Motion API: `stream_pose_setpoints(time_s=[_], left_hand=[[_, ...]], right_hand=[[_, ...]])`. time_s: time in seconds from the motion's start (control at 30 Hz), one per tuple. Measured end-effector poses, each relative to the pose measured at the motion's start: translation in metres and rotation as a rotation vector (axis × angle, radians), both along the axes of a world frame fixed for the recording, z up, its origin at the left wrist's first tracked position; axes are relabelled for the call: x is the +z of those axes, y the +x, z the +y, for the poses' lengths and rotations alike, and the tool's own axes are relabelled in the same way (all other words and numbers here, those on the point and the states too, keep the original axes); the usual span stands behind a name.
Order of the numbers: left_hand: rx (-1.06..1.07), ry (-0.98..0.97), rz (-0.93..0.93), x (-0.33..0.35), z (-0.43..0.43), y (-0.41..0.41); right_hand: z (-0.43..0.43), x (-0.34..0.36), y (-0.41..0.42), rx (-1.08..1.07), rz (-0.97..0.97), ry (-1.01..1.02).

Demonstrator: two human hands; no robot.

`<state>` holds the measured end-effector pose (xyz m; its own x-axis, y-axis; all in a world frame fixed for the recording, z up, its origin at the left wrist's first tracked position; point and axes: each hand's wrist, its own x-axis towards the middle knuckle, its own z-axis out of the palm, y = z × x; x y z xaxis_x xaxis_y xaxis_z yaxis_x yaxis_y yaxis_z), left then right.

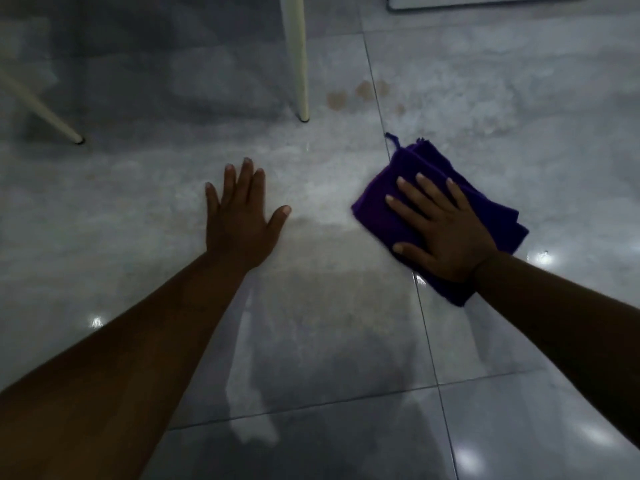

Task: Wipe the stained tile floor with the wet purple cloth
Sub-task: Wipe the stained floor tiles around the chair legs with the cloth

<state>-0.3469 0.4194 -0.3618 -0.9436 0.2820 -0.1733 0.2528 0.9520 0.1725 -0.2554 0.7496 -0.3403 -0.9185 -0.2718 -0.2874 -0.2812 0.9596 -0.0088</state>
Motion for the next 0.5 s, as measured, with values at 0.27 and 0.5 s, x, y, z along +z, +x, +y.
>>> stream_pose_setpoints(time_s=[0.27, 0.5], left_hand=[[0.033, -0.074, 0.063, -0.002, 0.015, -0.006], [0.035, -0.081, 0.035, 0.002, 0.016, -0.008]], right_hand=[[-0.036, -0.009, -0.129, 0.003, 0.065, -0.043], [-0.052, -0.012, -0.209, -0.066, 0.091, -0.044]])
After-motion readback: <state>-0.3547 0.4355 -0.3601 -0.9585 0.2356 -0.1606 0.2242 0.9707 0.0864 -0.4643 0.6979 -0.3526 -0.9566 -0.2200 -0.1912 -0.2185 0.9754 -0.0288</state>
